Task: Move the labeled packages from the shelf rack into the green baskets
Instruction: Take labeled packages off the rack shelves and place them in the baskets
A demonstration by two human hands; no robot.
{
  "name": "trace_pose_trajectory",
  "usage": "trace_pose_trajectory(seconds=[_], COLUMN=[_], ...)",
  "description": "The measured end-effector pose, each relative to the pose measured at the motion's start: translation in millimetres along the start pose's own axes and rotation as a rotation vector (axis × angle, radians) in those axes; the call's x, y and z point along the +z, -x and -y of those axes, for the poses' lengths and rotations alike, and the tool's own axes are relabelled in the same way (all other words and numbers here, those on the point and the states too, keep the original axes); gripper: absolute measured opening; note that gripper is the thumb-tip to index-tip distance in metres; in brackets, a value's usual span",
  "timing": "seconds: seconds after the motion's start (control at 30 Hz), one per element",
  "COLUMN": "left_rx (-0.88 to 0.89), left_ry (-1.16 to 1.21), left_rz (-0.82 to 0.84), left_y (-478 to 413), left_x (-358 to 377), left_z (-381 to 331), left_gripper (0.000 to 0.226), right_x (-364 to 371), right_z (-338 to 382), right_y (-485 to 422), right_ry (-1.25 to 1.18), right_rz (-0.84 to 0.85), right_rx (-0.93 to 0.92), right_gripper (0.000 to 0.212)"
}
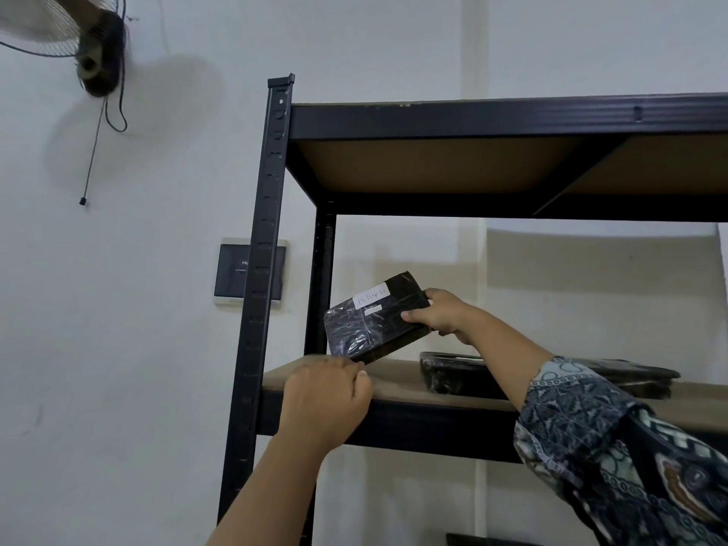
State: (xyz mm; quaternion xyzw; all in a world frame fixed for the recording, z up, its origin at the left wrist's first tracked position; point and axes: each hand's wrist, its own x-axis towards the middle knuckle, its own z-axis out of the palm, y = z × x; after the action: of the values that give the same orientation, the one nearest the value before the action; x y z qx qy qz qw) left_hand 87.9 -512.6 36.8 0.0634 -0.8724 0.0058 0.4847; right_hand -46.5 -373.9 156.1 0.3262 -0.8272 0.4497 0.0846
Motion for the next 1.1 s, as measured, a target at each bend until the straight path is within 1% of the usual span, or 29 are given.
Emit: trace_pose_trajectory(seconds=[0.07,0.23,0.37,0.47,0.53,0.67,0.77,0.87,1.0,1.1], left_rx=[-0.009,-0.008,-0.012,0.008,0.023,0.026,0.083,0.157,0.162,0.191], left_ry=[0.014,0.021,0.041,0.058,0.088,0.098,0.072,0.05,0.141,0.194], left_rz=[-0.012,-0.031,-0.061,-0.077,-0.094,-0.142,-0.152,-0.144,-0.113,-0.08], left_y=[1,2,4,6,7,19,41,68,106,136], left_x=[0,-1,-3,-5,-7,-8,-7,-3,7,18], left_z=[0,0,-2,-3,-5,-9,-19,-31,-48,-62], left_gripper=[0.066,0.073,0.072,0.071,0.067,0.056,0.05,0.052,0.058,0.059], right_x=[-1,-14,-31,-43,-49,-58,-62,-62,-59,-56], right_z=[5,14,15,11,7,-4,-19,-39,-69,-93], right_y=[0,11,34,59,78,116,144,177,223,260], right_ry=[0.015,-0.002,-0.133,-0.258,-0.324,-0.377,-0.456,-0.553,-0.617,-0.631], right_rz=[-0.02,-0.075,-0.148,-0.2,-0.222,-0.263,-0.291,-0.345,-0.406,-0.45], right_rx=[-0.017,-0.07,-0.117,-0.116,-0.114,-0.153,-0.176,-0.18,-0.182,-0.147], right_gripper=[0.037,0.026,0.02,0.014,0.009,0.019,0.021,0.019,0.014,0.013])
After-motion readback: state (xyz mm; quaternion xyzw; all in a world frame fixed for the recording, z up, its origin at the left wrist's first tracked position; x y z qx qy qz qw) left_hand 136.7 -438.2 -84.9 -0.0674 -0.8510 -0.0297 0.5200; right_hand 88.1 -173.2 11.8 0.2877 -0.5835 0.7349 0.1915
